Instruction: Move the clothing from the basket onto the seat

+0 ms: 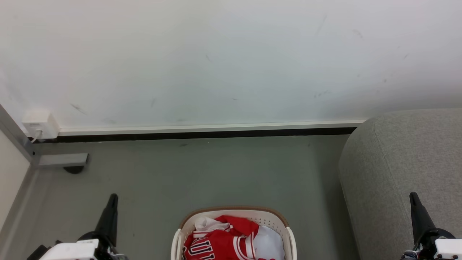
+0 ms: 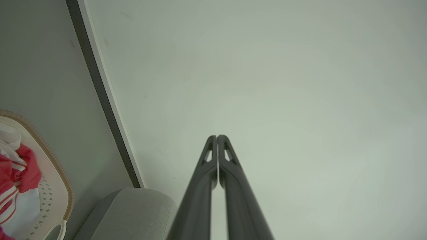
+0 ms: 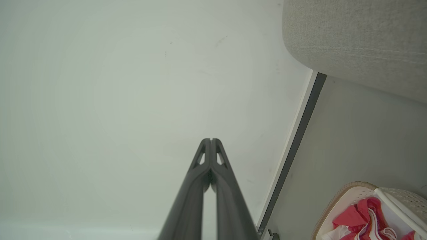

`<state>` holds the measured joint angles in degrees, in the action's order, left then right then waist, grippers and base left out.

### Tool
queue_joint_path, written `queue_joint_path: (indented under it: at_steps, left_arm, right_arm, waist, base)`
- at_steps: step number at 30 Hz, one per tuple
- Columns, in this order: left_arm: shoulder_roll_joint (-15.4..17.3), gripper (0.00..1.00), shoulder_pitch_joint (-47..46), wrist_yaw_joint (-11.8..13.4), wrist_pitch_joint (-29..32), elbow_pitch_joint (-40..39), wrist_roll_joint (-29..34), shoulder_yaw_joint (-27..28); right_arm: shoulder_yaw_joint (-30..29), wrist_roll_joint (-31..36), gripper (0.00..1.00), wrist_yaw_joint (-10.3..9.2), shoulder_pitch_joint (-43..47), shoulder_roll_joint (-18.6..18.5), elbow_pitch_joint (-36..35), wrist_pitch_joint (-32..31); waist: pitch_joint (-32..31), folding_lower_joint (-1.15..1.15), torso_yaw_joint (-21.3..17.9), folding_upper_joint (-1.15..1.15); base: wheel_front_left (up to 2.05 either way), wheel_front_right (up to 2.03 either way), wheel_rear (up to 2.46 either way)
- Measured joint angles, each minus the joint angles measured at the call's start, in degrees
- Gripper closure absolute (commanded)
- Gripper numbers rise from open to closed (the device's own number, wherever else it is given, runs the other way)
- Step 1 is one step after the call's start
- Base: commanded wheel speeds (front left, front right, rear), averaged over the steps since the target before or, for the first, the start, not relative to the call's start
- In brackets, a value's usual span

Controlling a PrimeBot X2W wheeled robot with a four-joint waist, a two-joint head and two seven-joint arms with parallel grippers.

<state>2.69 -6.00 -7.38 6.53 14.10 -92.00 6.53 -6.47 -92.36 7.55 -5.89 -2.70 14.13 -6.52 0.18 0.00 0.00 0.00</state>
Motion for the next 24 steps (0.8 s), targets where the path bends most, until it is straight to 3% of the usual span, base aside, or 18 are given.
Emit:
queue_joint_path:
  at_steps: [24]
  left_arm:
    - [0.00,1.00,0.00,0.00,0.00,0.00,0.00,0.00]
  right_arm:
    - [0.00,-0.01,1.00,0.00,0.00,0.00,0.00,0.00]
  waist:
    - [0.00,0.00,0.00,0.00]
  base:
    - [0.00,0.00,0.00]
